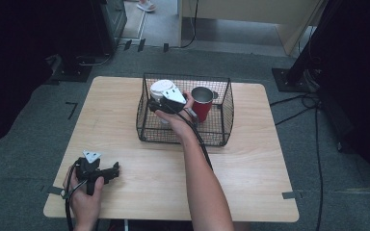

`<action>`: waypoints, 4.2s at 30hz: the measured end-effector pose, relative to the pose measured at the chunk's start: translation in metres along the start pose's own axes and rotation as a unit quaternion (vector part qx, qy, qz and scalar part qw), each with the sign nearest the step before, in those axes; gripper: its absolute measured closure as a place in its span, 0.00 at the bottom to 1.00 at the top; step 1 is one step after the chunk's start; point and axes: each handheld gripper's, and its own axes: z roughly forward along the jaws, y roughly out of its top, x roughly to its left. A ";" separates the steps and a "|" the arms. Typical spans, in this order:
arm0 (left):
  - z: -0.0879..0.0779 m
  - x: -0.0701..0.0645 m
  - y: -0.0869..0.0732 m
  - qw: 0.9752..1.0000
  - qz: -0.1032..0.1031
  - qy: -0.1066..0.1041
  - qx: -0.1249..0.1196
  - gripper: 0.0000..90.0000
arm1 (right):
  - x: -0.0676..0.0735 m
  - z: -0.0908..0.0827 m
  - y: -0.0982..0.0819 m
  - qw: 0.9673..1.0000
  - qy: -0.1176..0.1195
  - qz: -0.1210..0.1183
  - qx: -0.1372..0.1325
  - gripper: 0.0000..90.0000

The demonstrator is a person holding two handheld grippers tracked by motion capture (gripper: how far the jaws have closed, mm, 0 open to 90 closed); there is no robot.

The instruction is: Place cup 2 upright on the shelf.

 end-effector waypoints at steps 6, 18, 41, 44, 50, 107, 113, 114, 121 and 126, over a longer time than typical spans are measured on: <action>0.000 0.000 0.000 1.000 0.000 0.000 0.000 0.00 | -0.003 -0.005 0.000 1.000 0.013 -0.003 0.011 0.13; 0.000 0.000 0.000 1.000 0.000 0.000 0.000 0.00 | -0.007 -0.009 0.004 1.000 0.016 0.001 0.006 0.02; 0.000 0.000 0.000 1.000 0.002 -0.001 0.001 0.00 | -0.020 -0.032 0.022 0.998 0.038 -0.045 -0.030 0.00; 0.000 0.000 0.000 1.000 0.002 -0.001 0.000 0.00 | -0.022 -0.036 0.027 0.997 0.037 -0.052 -0.033 0.00; 0.000 0.000 0.000 1.000 0.003 -0.001 0.001 0.00 | -0.027 -0.044 0.039 0.997 0.033 -0.051 -0.045 0.00; 0.000 0.000 0.000 1.000 0.004 -0.002 0.000 0.00 | -0.092 -0.173 0.015 0.999 -0.029 -0.029 0.028 0.00; 0.000 0.000 0.000 1.000 0.003 -0.002 0.000 0.00 | -0.100 -0.187 0.004 0.999 -0.035 -0.022 0.034 0.00; 0.000 0.000 0.000 1.000 0.003 -0.002 0.000 0.00 | -0.101 -0.189 0.001 0.998 -0.037 -0.022 0.034 0.00; 0.000 0.000 0.000 1.000 0.003 -0.002 0.000 0.00 | -0.108 -0.200 -0.013 0.998 -0.044 -0.010 0.037 0.00; 0.000 0.000 0.000 1.000 0.003 -0.002 0.000 0.00 | -0.116 -0.208 -0.022 0.998 -0.054 -0.004 0.041 0.00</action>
